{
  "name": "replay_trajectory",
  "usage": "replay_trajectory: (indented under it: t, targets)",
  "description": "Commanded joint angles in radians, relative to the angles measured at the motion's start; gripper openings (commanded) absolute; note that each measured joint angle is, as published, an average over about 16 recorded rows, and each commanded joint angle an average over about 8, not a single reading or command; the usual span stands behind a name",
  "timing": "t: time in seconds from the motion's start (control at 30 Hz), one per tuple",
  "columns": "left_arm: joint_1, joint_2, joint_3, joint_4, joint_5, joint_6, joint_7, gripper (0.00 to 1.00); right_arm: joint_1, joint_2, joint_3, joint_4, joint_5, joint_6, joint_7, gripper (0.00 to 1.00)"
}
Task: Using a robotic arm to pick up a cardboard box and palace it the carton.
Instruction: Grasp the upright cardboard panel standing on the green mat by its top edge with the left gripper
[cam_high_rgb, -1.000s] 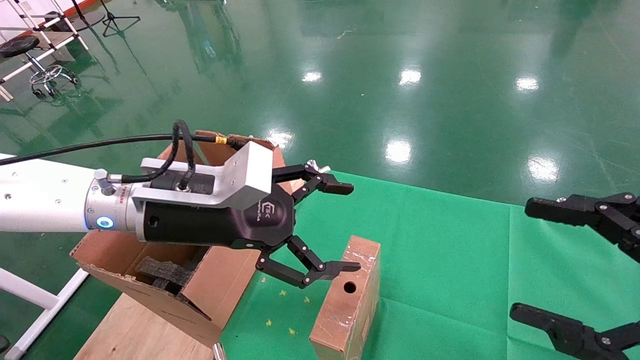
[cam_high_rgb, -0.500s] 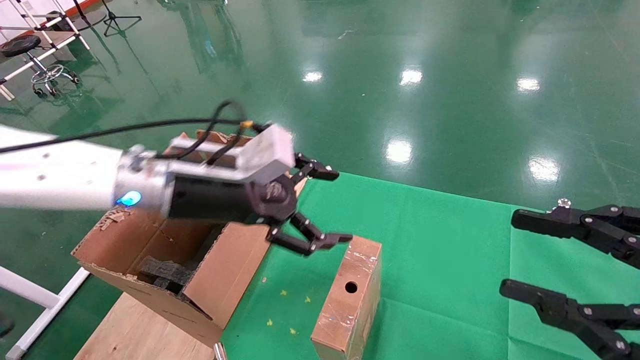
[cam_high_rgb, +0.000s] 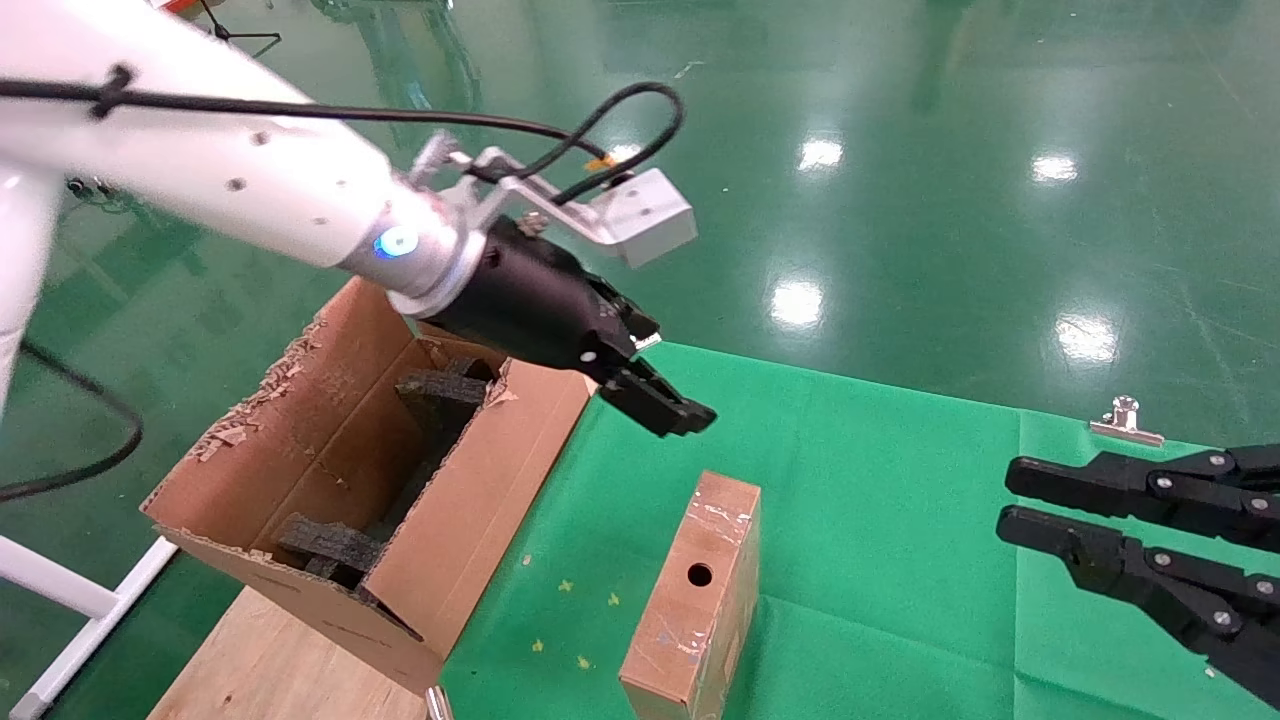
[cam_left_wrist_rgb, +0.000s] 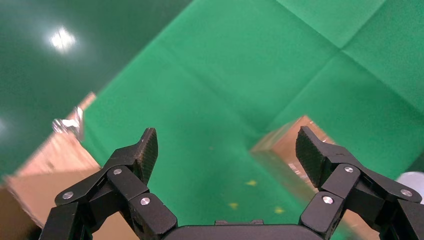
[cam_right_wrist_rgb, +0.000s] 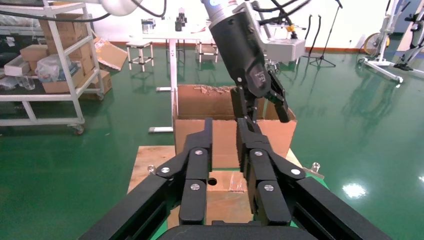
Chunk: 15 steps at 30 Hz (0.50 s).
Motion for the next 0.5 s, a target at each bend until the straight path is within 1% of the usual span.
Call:
replay_trajectory:
  t: [0.03,0.17,0.3,0.5]
  targets:
    - [-0.041,0.033,0.041,0.007,0.022,0.023,-0.096,1.00,0.000,0.000,0.000,0.000,0.000,0.000,0.000,0.00]
    - [-0.101,0.068,0.160,0.018,-0.021,0.028,-0.239,1.00,0.000,0.000,0.000,0.000,0.000,0.000,0.000,0.00]
    - [-0.155,0.095,0.279,0.027,-0.084,0.027,-0.355,1.00,0.000,0.000,0.000,0.000,0.000,0.000,0.000,0.00]
    - [-0.213,0.129,0.423,0.037,-0.177,0.021,-0.470,1.00,0.000,0.000,0.000,0.000,0.000,0.000,0.000,0.00]
